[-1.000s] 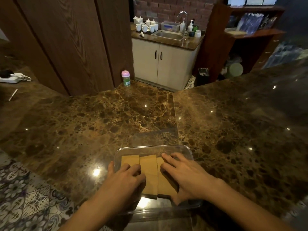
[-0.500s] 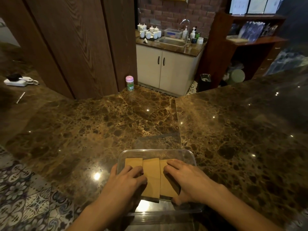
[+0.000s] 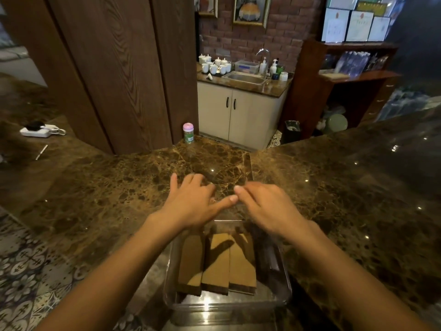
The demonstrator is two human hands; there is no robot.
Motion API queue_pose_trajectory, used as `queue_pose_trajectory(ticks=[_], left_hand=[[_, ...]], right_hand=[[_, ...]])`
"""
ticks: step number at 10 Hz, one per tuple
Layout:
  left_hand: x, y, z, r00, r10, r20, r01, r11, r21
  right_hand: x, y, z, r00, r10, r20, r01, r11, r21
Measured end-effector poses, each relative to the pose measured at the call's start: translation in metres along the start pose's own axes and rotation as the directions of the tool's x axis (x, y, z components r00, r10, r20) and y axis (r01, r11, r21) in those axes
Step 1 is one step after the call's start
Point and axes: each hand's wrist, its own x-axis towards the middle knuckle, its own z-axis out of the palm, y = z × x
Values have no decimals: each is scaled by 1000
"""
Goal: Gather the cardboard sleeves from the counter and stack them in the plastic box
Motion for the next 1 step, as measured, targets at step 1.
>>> queue_pose_trajectory(ticks=[1], left_hand=[[26,-6,-23,996,-79,-51,77,997,-27]], right_hand=[[29,-7,-27,995,93,-38,-96,993,-63]])
